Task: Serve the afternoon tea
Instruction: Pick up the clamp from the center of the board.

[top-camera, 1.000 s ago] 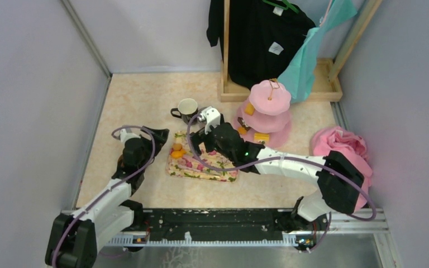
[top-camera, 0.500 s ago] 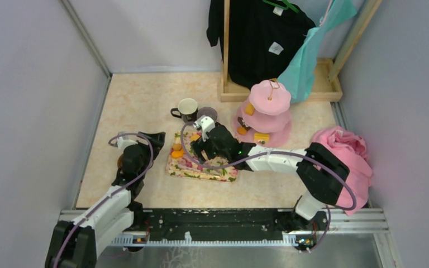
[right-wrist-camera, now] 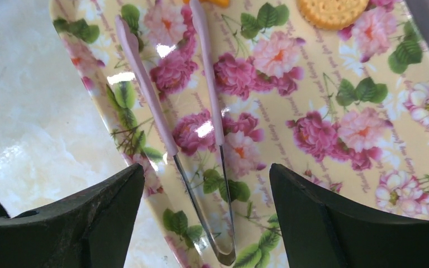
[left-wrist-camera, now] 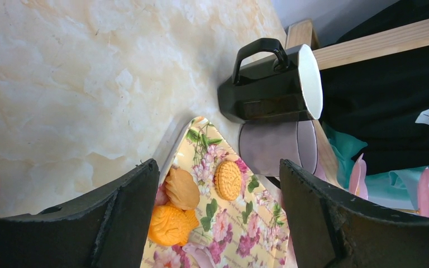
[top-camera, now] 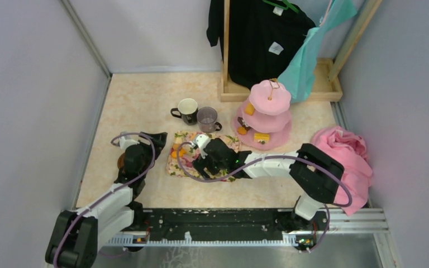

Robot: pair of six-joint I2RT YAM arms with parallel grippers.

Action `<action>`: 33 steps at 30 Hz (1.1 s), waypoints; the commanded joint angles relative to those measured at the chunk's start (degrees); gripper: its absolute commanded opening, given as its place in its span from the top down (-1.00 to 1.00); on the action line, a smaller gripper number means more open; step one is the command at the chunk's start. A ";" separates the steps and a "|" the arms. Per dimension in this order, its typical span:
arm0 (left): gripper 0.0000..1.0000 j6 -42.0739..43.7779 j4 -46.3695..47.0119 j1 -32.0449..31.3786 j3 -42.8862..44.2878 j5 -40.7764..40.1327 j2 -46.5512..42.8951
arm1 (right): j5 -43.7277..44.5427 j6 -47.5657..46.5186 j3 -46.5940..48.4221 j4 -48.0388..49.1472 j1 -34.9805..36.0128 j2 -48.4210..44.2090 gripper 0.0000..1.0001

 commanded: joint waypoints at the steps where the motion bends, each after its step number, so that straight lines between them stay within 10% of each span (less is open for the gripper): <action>1: -0.68 0.40 2.32 -0.11 -1.22 -0.36 -1.19 | -2.58 -1.93 -0.01 2.08 0.31 3.54 -0.66; 33: -0.71 -1.67 6.19 -0.11 -2.06 0.58 2.54 | 0.40 -4.51 2.43 0.96 0.31 11.28 0.04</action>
